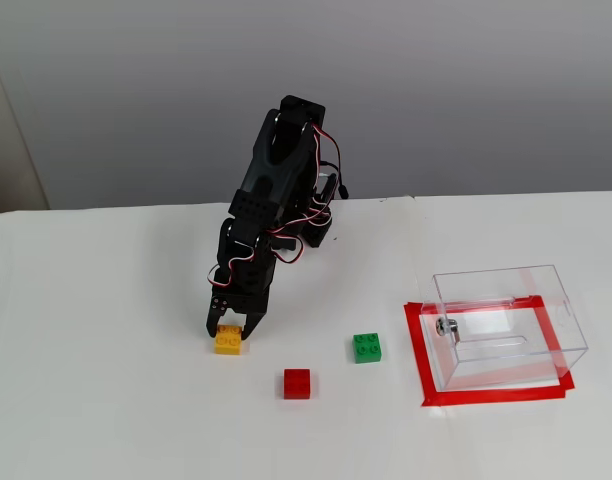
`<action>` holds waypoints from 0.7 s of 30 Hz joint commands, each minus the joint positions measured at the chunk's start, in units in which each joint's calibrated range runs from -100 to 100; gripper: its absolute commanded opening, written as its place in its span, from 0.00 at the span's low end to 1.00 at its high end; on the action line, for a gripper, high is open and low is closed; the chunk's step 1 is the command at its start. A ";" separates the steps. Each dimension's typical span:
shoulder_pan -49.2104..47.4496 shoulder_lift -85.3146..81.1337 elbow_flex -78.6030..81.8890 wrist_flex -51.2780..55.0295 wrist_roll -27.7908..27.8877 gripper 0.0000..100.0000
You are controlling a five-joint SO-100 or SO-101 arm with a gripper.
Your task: Pick the yellow lego brick and place it into the transparent box
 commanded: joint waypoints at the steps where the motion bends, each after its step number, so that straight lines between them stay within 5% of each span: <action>1: -0.18 -0.65 -0.19 -0.23 -0.04 0.18; 13: -2.77 -1.93 -0.64 0.46 -0.04 0.18; 21: -12.01 -16.69 -0.92 2.03 -0.04 0.18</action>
